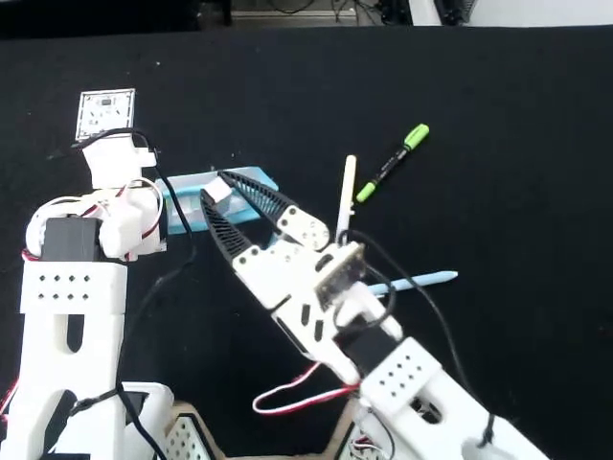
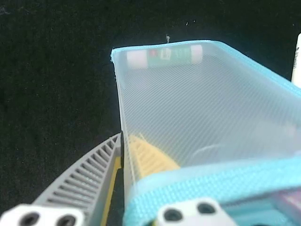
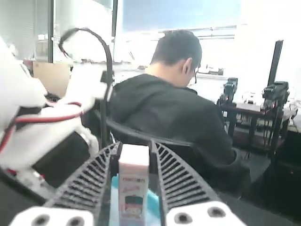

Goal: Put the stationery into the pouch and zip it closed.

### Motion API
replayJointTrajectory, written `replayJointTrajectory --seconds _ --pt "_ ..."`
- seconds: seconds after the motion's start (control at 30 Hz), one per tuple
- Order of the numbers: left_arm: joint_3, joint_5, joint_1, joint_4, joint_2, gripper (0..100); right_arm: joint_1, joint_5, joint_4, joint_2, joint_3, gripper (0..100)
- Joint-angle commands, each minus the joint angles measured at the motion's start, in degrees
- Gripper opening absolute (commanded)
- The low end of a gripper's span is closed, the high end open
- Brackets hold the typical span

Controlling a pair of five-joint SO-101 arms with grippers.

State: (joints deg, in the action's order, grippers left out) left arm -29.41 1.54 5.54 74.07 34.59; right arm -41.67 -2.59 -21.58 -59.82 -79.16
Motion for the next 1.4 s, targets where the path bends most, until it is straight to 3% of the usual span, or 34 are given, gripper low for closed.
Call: replayJointTrajectory --seconds 0.0,0.23,0.4,0.57,0.7,1.0,1.17,1.37 --pt "-2.4 0.5 -0.2 -0.4 -0.8 3 0.6 -0.1 -3.2 5.9 2.3 1.1" --pt "-2.4 0.5 -0.2 -0.4 -0.8 3 0.3 0.3 1.1 3.5 1.9 2.7" --pt "-2.4 0.5 -0.2 -0.4 -0.8 3 -2.3 0.4 21.7 -2.3 5.7 18.6" --pt "-2.4 0.5 -0.2 -0.4 -0.8 3 -2.4 0.0 36.8 -10.2 12.9 11.7" --pt "-2.4 0.5 -0.2 -0.3 -0.8 3 3.2 0.0 43.9 -18.5 17.8 7.7" --pt "-2.5 0.5 -0.2 -0.3 -0.8 3 20.7 0.4 71.9 -26.1 20.4 7.8" --pt "-2.5 0.5 -0.2 -0.4 -0.8 3 30.8 0.4 73.1 -23.8 13.1 7.8" --pt "-2.5 0.5 -0.1 -0.4 -0.8 3 36.3 0.5 68.5 -11.9 9.2 7.8"
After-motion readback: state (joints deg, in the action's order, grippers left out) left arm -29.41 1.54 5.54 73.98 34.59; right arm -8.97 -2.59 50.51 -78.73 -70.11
